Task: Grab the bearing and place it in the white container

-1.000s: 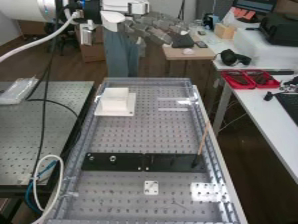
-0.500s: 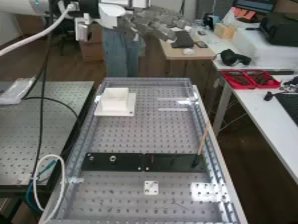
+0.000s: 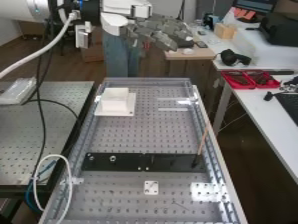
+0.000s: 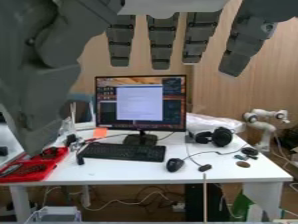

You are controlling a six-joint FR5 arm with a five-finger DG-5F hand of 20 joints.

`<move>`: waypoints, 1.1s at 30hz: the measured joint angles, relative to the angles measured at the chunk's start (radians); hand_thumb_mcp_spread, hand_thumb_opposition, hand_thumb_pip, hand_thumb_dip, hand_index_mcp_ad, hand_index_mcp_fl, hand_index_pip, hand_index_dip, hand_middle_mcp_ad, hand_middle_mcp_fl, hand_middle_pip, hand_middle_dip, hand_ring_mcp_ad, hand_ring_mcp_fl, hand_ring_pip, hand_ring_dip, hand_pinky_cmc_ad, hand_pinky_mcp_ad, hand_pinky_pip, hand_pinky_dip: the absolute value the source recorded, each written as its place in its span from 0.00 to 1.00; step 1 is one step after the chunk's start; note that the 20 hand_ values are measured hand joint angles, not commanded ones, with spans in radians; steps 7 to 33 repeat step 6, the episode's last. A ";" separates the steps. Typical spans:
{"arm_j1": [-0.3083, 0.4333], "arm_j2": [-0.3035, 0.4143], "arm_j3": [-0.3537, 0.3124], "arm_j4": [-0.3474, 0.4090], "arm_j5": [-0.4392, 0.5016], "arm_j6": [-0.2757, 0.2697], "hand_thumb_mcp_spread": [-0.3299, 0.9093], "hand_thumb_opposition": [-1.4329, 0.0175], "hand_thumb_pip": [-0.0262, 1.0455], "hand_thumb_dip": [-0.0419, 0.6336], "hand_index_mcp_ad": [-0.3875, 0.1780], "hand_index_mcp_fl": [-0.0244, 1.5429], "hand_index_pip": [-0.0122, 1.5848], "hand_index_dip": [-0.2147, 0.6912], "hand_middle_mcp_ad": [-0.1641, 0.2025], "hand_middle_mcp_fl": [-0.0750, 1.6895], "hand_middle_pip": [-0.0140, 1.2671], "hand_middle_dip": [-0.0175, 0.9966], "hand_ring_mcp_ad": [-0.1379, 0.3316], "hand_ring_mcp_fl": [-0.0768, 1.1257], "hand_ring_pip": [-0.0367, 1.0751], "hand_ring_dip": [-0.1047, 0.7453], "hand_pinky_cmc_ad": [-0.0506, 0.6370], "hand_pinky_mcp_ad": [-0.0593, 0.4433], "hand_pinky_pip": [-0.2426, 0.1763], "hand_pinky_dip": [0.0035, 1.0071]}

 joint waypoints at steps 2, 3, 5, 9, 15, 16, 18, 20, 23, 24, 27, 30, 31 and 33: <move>-0.001 0.003 -0.004 0.005 -0.002 0.001 0.50 0.49 0.41 0.30 0.40 0.07 0.08 0.43 0.62 0.07 0.12 0.20 0.55 0.07 0.12 0.22 0.64 0.71 0.36 0.31; -0.002 0.003 -0.004 0.005 -0.002 0.001 0.50 0.49 0.41 0.30 0.40 0.07 0.08 0.43 0.62 0.07 0.12 0.20 0.56 0.07 0.12 0.22 0.64 0.71 0.36 0.31; -0.003 0.004 -0.005 0.006 -0.002 0.001 0.50 0.49 0.41 0.30 0.40 0.07 0.08 0.44 0.62 0.07 0.12 0.20 0.55 0.07 0.12 0.22 0.64 0.71 0.36 0.31; -0.003 0.004 -0.005 0.006 -0.002 0.001 0.50 0.49 0.41 0.30 0.40 0.07 0.08 0.44 0.62 0.07 0.12 0.20 0.55 0.07 0.12 0.22 0.64 0.70 0.36 0.31; -0.003 0.004 -0.005 0.006 -0.002 0.001 0.50 0.49 0.41 0.30 0.40 0.07 0.08 0.44 0.62 0.07 0.12 0.20 0.55 0.07 0.12 0.22 0.64 0.70 0.36 0.31; -0.003 0.004 -0.005 0.006 -0.002 0.001 0.50 0.49 0.41 0.30 0.40 0.07 0.08 0.44 0.62 0.07 0.12 0.20 0.55 0.07 0.12 0.22 0.64 0.70 0.36 0.31; -0.003 0.004 -0.005 0.006 -0.002 0.001 0.50 0.49 0.41 0.30 0.40 0.07 0.08 0.44 0.62 0.07 0.12 0.20 0.55 0.07 0.12 0.22 0.64 0.70 0.36 0.31; -0.003 0.004 -0.005 0.006 -0.002 0.001 0.50 0.49 0.41 0.30 0.40 0.07 0.08 0.44 0.62 0.07 0.12 0.20 0.55 0.07 0.12 0.22 0.64 0.70 0.36 0.31; -0.003 0.004 -0.005 0.006 -0.002 0.001 0.50 0.49 0.41 0.30 0.40 0.07 0.08 0.44 0.62 0.07 0.12 0.20 0.55 0.07 0.12 0.22 0.64 0.70 0.36 0.31; -0.003 0.004 -0.005 0.006 -0.002 0.001 0.50 0.49 0.41 0.30 0.40 0.07 0.08 0.44 0.62 0.07 0.12 0.20 0.55 0.07 0.12 0.22 0.64 0.70 0.36 0.31; -0.003 0.004 -0.005 0.006 -0.002 0.001 0.50 0.49 0.41 0.30 0.40 0.07 0.08 0.44 0.62 0.07 0.12 0.20 0.55 0.07 0.12 0.22 0.64 0.70 0.36 0.31; -0.003 0.004 -0.005 0.006 -0.002 0.001 0.50 0.49 0.41 0.30 0.40 0.07 0.08 0.44 0.62 0.07 0.12 0.20 0.55 0.07 0.12 0.22 0.64 0.70 0.36 0.31; -0.003 0.004 -0.005 0.006 -0.002 0.001 0.50 0.49 0.41 0.30 0.40 0.07 0.08 0.44 0.62 0.07 0.12 0.20 0.55 0.07 0.12 0.22 0.64 0.70 0.36 0.31; -0.003 0.004 -0.005 0.006 -0.002 0.001 0.50 0.49 0.41 0.30 0.40 0.07 0.08 0.44 0.62 0.07 0.12 0.20 0.55 0.07 0.12 0.22 0.64 0.70 0.36 0.31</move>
